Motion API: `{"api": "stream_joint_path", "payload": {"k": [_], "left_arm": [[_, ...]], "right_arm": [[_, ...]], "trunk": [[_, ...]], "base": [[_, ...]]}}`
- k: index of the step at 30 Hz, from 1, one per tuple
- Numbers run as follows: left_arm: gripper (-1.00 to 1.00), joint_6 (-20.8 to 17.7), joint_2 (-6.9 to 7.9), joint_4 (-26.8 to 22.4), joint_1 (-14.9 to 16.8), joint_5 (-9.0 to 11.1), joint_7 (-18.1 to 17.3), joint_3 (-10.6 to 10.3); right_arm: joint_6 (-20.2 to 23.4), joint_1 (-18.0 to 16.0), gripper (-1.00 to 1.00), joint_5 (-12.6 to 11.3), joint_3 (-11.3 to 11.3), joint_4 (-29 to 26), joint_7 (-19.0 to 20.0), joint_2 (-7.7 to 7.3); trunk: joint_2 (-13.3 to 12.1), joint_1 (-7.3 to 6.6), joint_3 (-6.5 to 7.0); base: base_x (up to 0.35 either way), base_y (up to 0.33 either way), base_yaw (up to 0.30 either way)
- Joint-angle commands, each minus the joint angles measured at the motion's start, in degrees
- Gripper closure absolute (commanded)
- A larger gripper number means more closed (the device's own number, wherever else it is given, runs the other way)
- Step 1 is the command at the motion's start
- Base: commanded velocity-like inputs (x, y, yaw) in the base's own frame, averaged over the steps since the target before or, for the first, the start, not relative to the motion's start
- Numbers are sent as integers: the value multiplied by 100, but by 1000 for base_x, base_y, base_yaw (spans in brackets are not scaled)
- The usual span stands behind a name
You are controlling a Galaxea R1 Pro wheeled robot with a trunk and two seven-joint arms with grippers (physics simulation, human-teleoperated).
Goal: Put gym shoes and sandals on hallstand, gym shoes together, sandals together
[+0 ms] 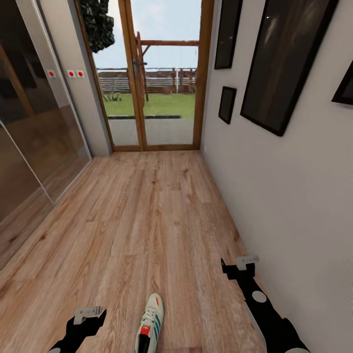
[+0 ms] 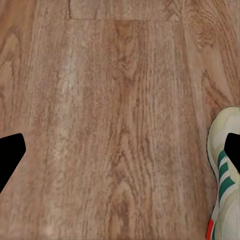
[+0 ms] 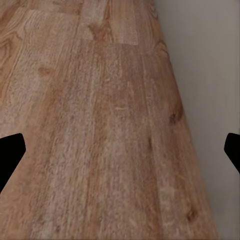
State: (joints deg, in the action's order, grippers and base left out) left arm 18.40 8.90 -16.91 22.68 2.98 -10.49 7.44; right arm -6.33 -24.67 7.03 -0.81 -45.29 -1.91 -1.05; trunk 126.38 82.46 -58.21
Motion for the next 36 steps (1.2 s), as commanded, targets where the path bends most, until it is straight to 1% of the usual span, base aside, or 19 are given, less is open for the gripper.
{"api": "stream_joint_path", "payload": {"k": [1, 8, 15, 22, 36], "left_arm": [[-100, 6, -2, 7, 2, 22, -56, 32], [-100, 22, -15, 25, -4, -55, -65, 36], [-100, 37, -19, 27, -10, -73, -67, 38], [-100, 40, -20, 29, -9, -77, -67, 38], [-100, 33, -20, 29, -9, -78, -83, 34]], "right_arm": [[-9, -3, -100, 53, -10, 5, -20, 0], [-2, -3, -100, 53, -15, 11, -20, 13], [0, -3, -100, 53, -16, 9, -20, 16], [0, -3, -100, 53, -16, 4, -20, 17], [-3, -3, -100, 48, -19, 3, -20, 17]], "trunk": [[2, -1, -4], [2, -1, -4], [2, -1, -4], [2, -1, -4], [2, -1, -4]], "base": [[1, 0, -153], [-16, 0, -234], [-222, 0, -197], [-245, 0, -46], [-22, 0, -3]]}}
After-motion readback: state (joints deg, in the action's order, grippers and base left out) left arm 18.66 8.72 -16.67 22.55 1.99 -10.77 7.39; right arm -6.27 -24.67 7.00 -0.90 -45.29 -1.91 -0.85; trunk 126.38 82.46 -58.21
